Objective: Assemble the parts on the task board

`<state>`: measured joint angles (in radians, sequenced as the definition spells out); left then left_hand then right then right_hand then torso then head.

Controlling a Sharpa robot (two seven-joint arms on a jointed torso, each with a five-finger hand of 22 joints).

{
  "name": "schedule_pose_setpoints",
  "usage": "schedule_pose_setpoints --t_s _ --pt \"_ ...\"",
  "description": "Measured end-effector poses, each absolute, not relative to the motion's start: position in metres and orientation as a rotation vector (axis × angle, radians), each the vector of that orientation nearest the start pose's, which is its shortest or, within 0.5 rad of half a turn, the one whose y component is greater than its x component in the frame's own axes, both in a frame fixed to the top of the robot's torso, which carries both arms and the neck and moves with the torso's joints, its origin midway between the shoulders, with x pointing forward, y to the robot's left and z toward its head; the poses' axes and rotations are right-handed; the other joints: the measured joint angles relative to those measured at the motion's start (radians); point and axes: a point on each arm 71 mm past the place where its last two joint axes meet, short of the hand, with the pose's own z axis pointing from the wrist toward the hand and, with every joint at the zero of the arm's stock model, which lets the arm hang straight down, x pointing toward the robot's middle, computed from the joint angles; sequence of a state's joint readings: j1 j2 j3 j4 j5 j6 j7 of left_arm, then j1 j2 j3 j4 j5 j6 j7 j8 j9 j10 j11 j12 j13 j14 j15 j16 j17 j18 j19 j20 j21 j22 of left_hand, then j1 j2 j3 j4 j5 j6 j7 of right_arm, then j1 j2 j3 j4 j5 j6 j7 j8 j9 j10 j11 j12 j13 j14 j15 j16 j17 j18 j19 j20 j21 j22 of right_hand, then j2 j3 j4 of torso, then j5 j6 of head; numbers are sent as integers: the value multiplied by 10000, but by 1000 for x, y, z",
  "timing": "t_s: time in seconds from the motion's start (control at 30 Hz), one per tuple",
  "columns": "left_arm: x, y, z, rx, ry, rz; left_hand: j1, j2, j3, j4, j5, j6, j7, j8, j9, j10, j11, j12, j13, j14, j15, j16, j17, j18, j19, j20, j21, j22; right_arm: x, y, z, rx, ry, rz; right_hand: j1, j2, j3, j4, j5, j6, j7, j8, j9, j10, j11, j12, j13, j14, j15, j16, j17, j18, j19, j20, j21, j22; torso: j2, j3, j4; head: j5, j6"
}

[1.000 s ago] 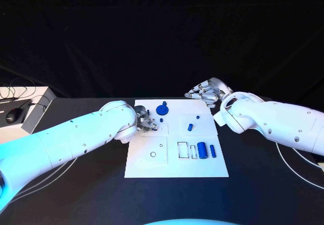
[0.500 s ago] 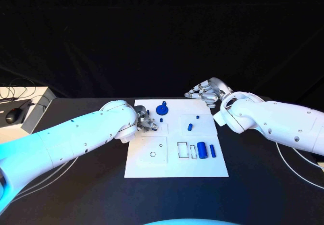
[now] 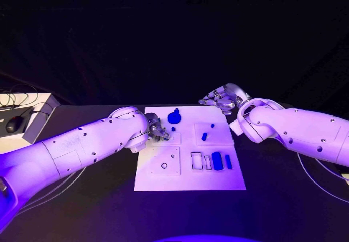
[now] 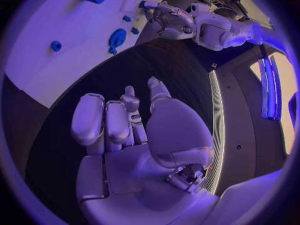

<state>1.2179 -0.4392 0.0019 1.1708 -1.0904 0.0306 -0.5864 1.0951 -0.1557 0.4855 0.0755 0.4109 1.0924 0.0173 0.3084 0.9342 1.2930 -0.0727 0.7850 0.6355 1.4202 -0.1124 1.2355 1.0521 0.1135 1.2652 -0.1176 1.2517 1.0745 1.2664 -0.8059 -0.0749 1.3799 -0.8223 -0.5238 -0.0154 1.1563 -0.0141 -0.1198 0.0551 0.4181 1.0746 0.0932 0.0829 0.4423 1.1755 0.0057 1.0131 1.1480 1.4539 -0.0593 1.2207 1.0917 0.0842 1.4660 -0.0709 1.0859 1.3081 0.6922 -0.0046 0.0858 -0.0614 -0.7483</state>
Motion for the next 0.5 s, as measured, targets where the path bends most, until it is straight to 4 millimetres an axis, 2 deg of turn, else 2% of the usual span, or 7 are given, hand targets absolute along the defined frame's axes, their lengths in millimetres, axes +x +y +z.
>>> schedule_pose_setpoints --t_s 0.2,0.33,0.5 --pt "538 109 -218 -2568 22174 -4068 -122 122 -70 -70 -40 119 -75 2 -38 90 -19 -7 -65 0 -1 43 66 -70 36 -36 0 69 525 -241 -168 5189 15425 8067 0 0 0 0 38 0 0 0 0 0 0 0 0 0 0 0 0 0 0 0 0 -1 -3 -1 0 -5 -4" --pt "537 107 -219 -2511 22218 -4089 -210 210 -180 -180 -90 398 -283 28 -43 144 -36 -7 -154 -1 0 104 112 -72 73 1 0 114 525 -241 -168 5189 15425 8066 4 -4 0 0 80 0 0 0 0 0 0 0 0 0 0 0 0 0 0 0 0 -1 -3 -1 0 -6 9" --pt "537 105 -219 -2487 22246 -4103 -359 359 -260 -260 -187 467 -316 -42 -53 192 -58 -7 -236 -1 0 135 157 -84 72 0 -54 165 525 -241 -168 5189 15425 8064 4 -3 0 0 80 0 0 0 -4 0 0 0 0 0 0 0 0 0 0 0 0 -2 -4 -6 3 -17 25"
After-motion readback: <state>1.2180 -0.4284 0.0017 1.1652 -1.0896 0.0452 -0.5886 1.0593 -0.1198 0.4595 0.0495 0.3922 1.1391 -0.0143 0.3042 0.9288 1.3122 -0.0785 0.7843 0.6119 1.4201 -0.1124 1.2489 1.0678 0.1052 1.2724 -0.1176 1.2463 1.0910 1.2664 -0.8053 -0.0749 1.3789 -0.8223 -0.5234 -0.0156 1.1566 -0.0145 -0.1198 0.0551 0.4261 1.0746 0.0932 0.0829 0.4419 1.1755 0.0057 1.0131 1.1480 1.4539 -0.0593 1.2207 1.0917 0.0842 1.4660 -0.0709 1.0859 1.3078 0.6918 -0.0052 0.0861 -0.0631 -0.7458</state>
